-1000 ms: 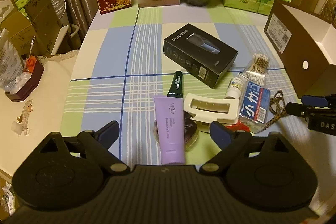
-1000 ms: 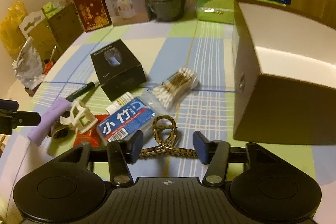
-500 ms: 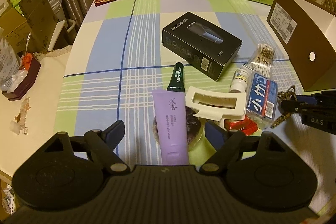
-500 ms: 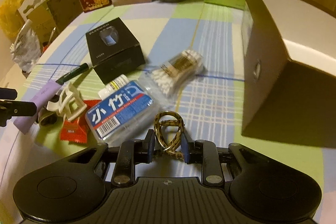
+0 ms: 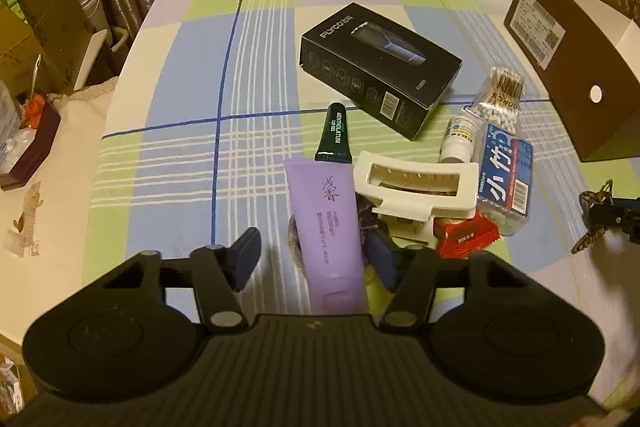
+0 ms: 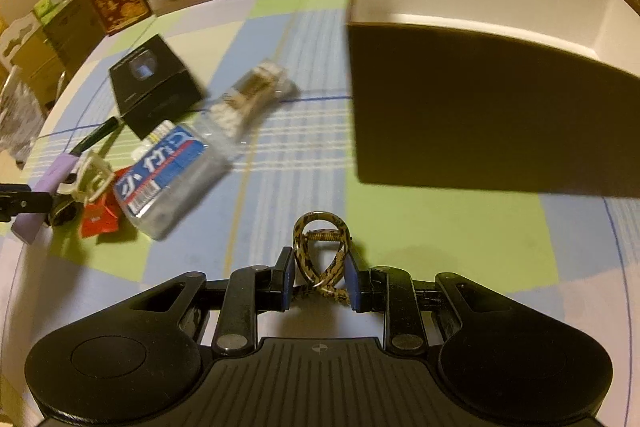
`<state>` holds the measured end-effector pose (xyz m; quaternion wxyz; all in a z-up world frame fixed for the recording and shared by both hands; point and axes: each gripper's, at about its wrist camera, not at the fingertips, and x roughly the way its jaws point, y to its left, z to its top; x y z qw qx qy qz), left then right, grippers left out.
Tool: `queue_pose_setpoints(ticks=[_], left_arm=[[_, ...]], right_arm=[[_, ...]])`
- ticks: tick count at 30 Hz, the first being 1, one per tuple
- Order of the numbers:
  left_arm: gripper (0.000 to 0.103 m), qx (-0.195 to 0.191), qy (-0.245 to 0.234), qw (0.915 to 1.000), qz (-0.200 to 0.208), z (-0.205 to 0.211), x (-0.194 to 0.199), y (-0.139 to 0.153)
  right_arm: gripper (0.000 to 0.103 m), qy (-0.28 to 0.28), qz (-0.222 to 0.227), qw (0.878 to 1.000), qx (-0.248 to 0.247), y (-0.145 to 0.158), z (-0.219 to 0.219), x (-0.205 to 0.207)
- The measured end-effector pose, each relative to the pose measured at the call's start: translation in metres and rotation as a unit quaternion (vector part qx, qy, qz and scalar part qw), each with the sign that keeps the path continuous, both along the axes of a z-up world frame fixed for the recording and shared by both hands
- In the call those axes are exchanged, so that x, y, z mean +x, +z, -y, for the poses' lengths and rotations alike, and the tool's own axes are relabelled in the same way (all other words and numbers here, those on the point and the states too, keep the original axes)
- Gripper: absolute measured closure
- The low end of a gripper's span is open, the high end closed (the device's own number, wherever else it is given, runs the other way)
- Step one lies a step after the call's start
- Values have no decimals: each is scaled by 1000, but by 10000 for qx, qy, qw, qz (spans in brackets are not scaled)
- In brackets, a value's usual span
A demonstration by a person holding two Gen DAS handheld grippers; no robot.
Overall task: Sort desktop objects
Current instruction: 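Carry the hair clip and purple tube over the brown box with both tools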
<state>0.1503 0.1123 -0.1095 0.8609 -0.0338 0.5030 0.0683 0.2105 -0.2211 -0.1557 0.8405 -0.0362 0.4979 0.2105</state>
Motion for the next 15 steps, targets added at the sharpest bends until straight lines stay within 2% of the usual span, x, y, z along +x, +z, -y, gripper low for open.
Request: queue_pose_setpoints(ticks=[5, 10, 15], left_arm=[[71, -100, -128, 9998, -72, -1, 3, -5], [74, 4, -312, 9995, -105, 7, 5, -14], [75, -65, -228, 9997, 17, 2, -3, -6]], right_arm=[[80, -112, 19, 9999, 10, 1, 5, 0], [80, -72, 121, 9999, -73, -1, 4, -1], [79, 1, 155, 9999, -61, -2, 4, -1]])
